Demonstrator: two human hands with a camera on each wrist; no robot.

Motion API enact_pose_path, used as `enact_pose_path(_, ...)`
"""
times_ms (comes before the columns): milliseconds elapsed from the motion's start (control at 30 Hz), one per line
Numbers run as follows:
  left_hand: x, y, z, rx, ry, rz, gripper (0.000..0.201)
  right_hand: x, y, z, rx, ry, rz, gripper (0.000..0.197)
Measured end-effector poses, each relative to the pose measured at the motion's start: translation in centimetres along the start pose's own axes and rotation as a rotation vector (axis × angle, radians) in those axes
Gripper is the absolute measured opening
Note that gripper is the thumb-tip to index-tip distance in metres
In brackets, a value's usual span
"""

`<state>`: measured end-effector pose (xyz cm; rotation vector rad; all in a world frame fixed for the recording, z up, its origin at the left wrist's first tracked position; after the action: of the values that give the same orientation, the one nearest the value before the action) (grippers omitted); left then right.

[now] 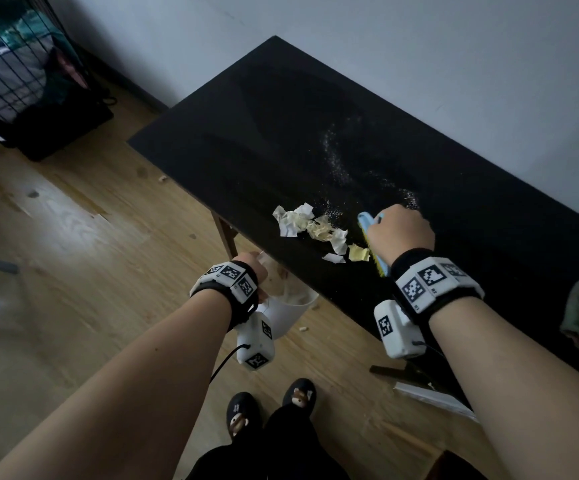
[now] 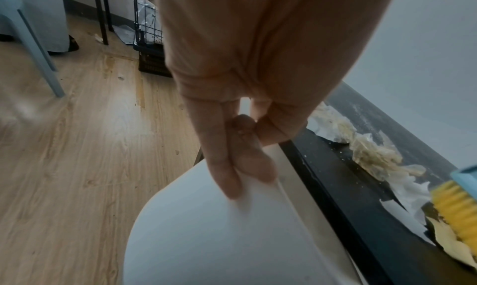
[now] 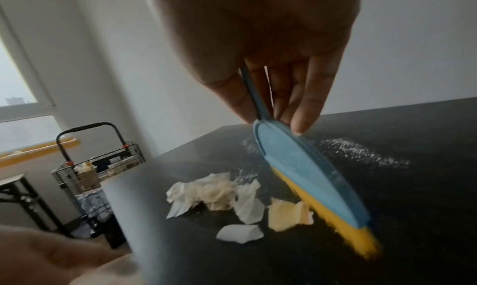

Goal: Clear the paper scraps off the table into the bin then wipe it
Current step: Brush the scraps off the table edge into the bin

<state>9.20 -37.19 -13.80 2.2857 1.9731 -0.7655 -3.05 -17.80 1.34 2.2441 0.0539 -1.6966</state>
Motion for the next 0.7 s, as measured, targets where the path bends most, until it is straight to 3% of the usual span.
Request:
enact_pose_path(100,0.3,0.2,0.4,-0.016,0.035,0.014,0.050,1.4,1.4,-0.3,-0.032,0.054,0.012,0.018)
enact_pose_path(200,0.2,0.1,0.3,-0.021,0.039,0.012,0.051,1.0,1.7,-0.2,-0.020,0.023,0.096,0.030)
enact_pose_path(300,0.1,0.5,0.0,-0.039,0.039,-0.002,0.053,0.0,1.3,0.0,-0.034,-0.007,0.088,0.021)
enact_pose_path(700,0.3,0.4,0.2,-0.005,0.032,-0.051,0.053,2.8,4.8,-2.0,-0.176,0.165,0.051,0.026)
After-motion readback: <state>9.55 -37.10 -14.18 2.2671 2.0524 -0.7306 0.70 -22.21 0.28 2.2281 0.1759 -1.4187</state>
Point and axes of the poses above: each hand's wrist, its own z-axis towards the middle knuckle, its own x-axis out of the palm, y = z × x, the point moved 9 cm from there along z, towards the middle knuckle, and after that the axes turned 11 degrees about -x, right-handed, at the moved point
